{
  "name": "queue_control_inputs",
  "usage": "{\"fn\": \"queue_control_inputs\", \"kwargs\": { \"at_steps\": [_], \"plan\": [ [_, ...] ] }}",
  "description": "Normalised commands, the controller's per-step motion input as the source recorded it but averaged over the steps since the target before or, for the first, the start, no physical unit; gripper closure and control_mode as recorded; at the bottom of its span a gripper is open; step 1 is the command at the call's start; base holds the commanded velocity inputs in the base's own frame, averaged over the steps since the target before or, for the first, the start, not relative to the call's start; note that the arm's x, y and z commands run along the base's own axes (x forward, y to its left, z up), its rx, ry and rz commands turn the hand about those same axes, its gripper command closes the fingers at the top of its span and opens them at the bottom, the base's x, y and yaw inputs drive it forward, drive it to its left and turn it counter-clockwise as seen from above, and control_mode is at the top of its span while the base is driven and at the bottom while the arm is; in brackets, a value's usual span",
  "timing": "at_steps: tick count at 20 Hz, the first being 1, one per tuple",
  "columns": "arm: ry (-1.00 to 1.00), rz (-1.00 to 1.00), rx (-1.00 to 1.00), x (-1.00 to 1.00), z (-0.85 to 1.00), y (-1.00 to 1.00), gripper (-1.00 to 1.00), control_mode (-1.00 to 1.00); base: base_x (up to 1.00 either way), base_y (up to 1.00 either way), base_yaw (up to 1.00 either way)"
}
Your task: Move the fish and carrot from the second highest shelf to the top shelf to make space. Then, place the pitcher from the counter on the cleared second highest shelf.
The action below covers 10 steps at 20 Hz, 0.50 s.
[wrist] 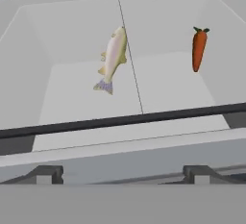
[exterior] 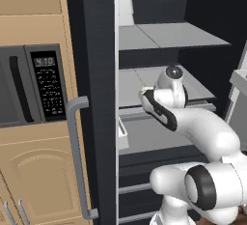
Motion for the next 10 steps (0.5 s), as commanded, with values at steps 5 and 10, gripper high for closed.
{"fn": "queue_control_inputs", "kwargs": {
  "at_steps": [5, 10],
  "plan": [
    [0.00, -0.07, 0.00, 0.59, -0.04, 0.00, -1.00, -1.00, 0.00, 0.00, 0.00],
    [0.00, 0.00, 0.00, 0.48, -0.19, 0.00, -1.00, -1.00, 0.00, 0.00, 0.00]
  ]
}}
